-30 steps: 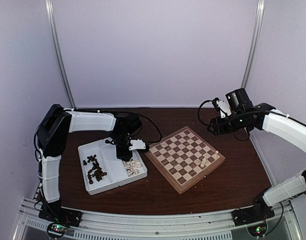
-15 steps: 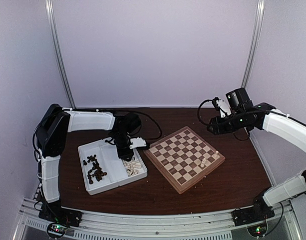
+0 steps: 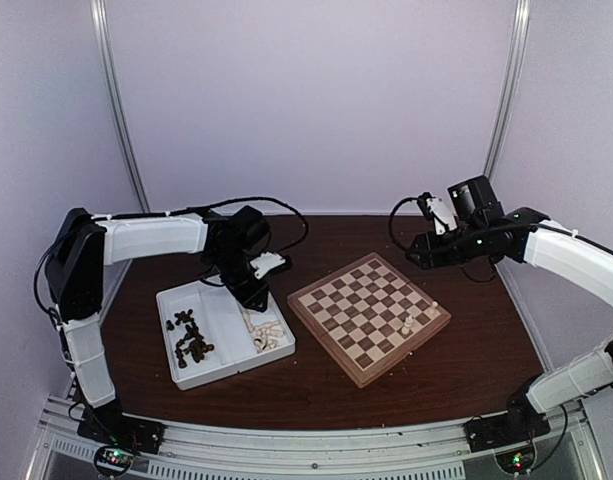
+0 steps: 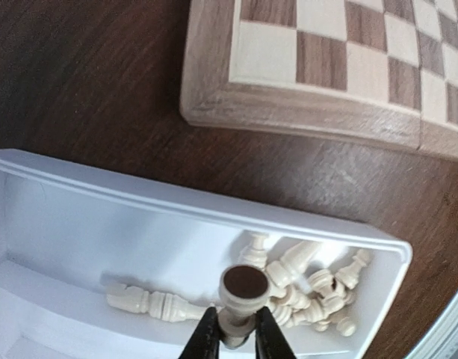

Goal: Set up the chess pieces on the board
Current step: Pick up the chess piece from the storage box, then place the chess piece on the chessboard.

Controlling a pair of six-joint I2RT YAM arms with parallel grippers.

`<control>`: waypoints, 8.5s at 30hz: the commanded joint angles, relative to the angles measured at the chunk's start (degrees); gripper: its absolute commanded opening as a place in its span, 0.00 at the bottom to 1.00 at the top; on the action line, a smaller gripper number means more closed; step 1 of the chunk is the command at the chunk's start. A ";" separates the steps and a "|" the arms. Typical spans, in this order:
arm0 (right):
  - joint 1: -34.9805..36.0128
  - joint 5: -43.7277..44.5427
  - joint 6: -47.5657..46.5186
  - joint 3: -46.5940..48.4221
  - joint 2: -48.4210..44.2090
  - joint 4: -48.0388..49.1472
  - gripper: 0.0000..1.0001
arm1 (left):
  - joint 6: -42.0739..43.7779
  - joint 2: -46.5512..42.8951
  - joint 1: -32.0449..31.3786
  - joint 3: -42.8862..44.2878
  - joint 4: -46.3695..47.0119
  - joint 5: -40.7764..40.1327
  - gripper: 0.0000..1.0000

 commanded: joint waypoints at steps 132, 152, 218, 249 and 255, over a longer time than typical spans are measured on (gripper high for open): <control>18.41 -15.18 7.61 0.72 3.64 14.58 0.29 | 8.06 -32.15 -5.28 -40.12 82.64 14.43 0.84; 18.19 -27.97 28.74 -0.49 6.02 33.09 0.32 | 11.41 -17.83 -9.20 -36.71 103.04 21.10 0.79; 12.70 -2.65 10.00 -1.84 -5.69 2.83 0.84 | 3.65 2.68 -14.50 -21.16 71.00 18.55 0.00; 12.83 -1.88 10.73 -4.26 -7.72 -1.34 0.68 | 1.73 -5.19 -14.47 -28.45 75.94 11.21 0.65; 14.40 -1.61 9.96 -2.97 -4.32 -1.87 0.65 | 0.27 -13.58 -13.24 -32.16 70.97 7.06 0.66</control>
